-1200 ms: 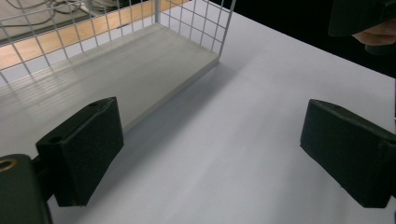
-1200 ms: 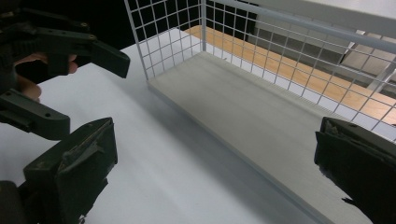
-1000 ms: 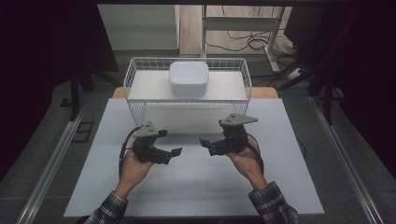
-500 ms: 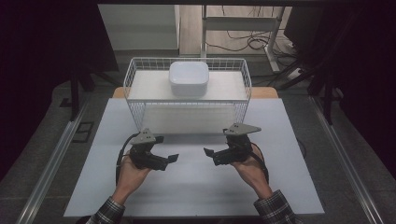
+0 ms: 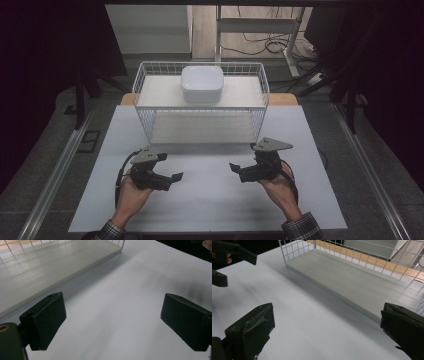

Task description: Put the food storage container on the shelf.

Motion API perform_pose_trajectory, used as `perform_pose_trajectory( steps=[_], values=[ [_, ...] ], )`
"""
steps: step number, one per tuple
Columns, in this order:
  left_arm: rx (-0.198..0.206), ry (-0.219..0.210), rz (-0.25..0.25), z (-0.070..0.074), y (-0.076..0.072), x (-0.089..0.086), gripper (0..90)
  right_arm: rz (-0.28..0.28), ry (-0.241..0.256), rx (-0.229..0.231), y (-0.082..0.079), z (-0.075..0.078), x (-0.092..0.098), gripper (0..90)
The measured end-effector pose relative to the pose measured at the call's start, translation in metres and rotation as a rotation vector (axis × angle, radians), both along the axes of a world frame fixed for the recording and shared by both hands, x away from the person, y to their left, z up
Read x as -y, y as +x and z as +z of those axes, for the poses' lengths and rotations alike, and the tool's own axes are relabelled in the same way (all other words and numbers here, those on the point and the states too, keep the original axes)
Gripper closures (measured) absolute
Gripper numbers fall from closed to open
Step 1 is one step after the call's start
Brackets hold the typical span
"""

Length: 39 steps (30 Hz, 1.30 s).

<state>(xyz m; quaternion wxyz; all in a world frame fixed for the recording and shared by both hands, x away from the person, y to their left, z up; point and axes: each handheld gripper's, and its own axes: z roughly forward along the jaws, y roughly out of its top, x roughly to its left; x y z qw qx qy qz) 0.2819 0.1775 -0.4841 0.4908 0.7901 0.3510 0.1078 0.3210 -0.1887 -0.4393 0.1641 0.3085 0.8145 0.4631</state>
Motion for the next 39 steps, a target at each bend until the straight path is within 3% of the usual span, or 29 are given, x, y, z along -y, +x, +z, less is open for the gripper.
perform_pose_trajectory(
  steps=[14, 29, 39],
  values=[
    [-0.027, -0.024, 0.032, -0.010, -0.020, -0.022, 5.5, -0.057, 0.000, 0.001, -0.016, -0.009, 0.031, 0.0],
    [-0.018, 0.034, 0.091, -0.023, -0.042, -0.040, 6.0, -0.098, -0.015, -0.012, -0.036, -0.026, 0.059, 0.0],
    [-0.051, 0.044, 0.112, -0.034, -0.054, -0.051, 5.9, -0.112, -0.053, -0.042, -0.050, -0.040, 0.066, 0.0]
  ],
)
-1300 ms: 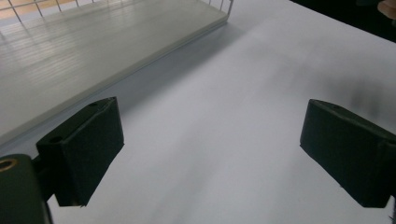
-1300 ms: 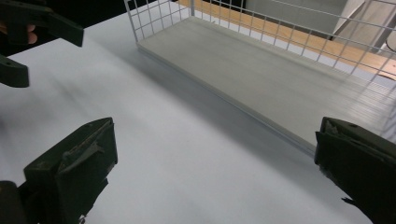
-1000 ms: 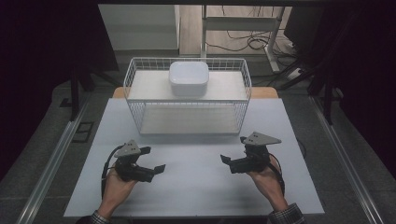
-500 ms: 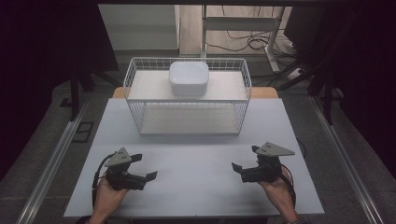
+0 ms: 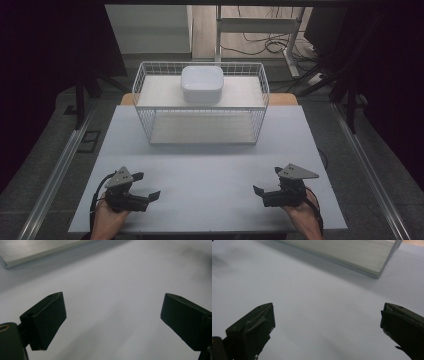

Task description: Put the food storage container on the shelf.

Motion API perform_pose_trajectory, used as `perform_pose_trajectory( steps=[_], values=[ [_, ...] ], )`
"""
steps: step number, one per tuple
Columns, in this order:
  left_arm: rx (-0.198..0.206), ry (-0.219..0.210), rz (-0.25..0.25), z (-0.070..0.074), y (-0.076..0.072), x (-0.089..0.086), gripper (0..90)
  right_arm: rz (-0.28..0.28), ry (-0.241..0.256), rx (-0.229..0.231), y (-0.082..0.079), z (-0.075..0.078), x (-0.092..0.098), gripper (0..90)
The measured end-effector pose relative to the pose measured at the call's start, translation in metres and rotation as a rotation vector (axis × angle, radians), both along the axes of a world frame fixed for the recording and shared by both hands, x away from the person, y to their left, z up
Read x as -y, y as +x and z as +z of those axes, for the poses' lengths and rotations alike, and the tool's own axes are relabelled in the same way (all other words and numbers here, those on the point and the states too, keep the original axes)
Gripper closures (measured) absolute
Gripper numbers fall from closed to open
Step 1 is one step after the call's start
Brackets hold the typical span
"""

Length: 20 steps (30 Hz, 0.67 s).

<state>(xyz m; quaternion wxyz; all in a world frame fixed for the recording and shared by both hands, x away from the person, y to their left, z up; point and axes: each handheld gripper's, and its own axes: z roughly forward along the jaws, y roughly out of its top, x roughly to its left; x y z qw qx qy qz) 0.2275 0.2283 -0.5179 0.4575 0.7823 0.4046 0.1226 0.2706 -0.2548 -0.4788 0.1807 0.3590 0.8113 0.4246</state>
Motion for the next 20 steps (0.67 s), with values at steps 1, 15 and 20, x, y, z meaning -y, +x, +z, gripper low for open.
perform_pose_trajectory(
  steps=[1, 15, 20],
  values=[
    [-0.002, 0.001, 0.000, -0.001, -0.001, -0.001, 5.9, -0.001, -0.009, -0.003, -0.002, -0.002, 0.001, 0.0],
    [-0.083, 0.028, -0.001, -0.018, -0.003, -0.002, 5.8, 0.000, -0.105, -0.101, -0.013, -0.028, 0.003, 0.0],
    [-0.098, 0.036, -0.001, -0.020, -0.001, -0.001, 5.7, -0.004, -0.128, -0.127, -0.011, -0.033, 0.002, 0.0]
  ],
)
